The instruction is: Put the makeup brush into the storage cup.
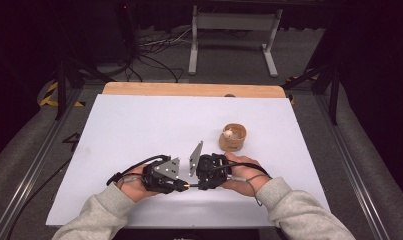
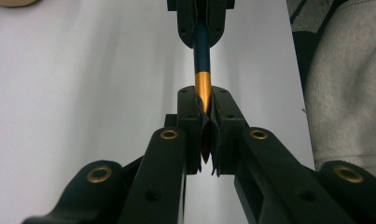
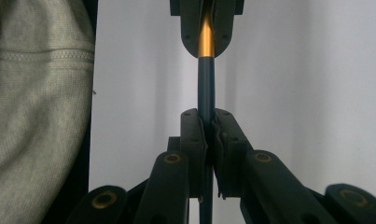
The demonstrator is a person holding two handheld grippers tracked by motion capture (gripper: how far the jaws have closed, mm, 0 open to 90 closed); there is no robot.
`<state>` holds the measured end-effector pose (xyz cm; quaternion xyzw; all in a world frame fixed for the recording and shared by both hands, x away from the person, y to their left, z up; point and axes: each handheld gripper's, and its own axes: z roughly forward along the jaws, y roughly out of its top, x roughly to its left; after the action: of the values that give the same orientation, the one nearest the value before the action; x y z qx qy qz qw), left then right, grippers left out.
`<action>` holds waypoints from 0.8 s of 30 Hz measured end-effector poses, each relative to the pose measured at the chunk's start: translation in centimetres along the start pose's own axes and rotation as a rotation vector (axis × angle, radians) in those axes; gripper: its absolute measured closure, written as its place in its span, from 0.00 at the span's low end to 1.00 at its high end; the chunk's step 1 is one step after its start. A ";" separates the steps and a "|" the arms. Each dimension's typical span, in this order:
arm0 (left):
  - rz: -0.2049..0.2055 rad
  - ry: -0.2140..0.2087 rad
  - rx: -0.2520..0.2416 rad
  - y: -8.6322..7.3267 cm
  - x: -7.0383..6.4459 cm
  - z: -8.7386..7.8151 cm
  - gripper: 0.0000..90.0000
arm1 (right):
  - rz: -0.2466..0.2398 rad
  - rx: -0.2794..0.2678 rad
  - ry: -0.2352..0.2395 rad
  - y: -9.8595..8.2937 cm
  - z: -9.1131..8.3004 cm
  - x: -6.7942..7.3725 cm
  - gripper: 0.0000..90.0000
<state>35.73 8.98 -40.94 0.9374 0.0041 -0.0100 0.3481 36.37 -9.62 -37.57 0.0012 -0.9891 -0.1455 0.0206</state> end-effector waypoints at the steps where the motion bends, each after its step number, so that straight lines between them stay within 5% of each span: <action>1: -0.002 0.001 -0.005 0.0 0.0 0.0 0.93 | 0.001 0.000 0.000 0.0 -0.1 0.0 0.93; 6: -0.011 0.003 -0.053 -0.3 0.2 -0.5 0.89 | -0.003 -0.037 -0.018 -0.2 -0.4 0.1 0.93; 11: -0.066 -0.009 -0.113 -1.0 0.6 -1.3 0.53 | 0.025 -0.068 -0.029 -1.1 -1.1 0.1 0.93; 12: -0.078 -0.010 -0.134 -1.1 0.7 -1.5 0.53 | 0.032 -0.091 -0.037 -1.4 -1.3 0.1 0.93; 16: -0.085 0.042 -0.185 -1.7 0.7 -2.0 0.28 | 0.048 -0.166 -0.056 -2.4 -2.2 0.1 0.93; 24: -0.167 0.089 -0.246 -3.2 0.9 -2.8 0.13 | 0.078 -0.321 -0.091 -3.9 -4.1 0.2 0.93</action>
<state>36.60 13.21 -40.90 0.8836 0.0987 0.0032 0.4576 36.31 -14.57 -34.82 -0.0473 -0.9524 -0.3006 -0.0187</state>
